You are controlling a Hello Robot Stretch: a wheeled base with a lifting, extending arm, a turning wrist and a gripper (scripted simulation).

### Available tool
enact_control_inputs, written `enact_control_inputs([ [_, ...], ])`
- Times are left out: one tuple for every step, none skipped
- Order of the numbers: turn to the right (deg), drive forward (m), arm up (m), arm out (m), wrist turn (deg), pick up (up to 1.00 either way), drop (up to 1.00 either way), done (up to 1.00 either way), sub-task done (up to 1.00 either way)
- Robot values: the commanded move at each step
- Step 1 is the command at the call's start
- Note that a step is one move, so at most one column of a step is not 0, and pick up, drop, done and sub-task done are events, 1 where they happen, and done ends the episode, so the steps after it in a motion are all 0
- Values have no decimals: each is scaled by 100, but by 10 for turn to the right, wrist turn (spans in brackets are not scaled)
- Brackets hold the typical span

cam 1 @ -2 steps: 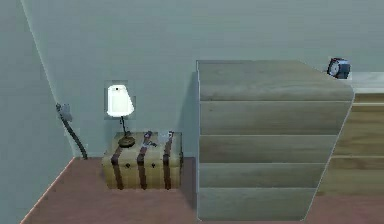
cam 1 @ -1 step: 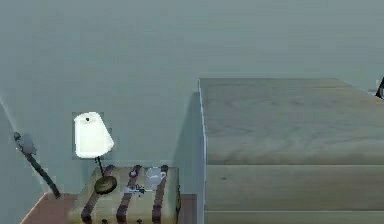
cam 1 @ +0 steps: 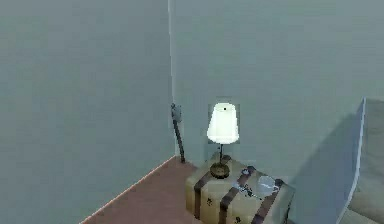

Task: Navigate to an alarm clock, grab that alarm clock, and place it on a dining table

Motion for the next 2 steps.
enact_control_inputs([
  [450, 0, 0, 0, 0, 0, 0, 0, 0],
  [450, 0, 0, 0, 0, 0, 0, 0, 0],
])
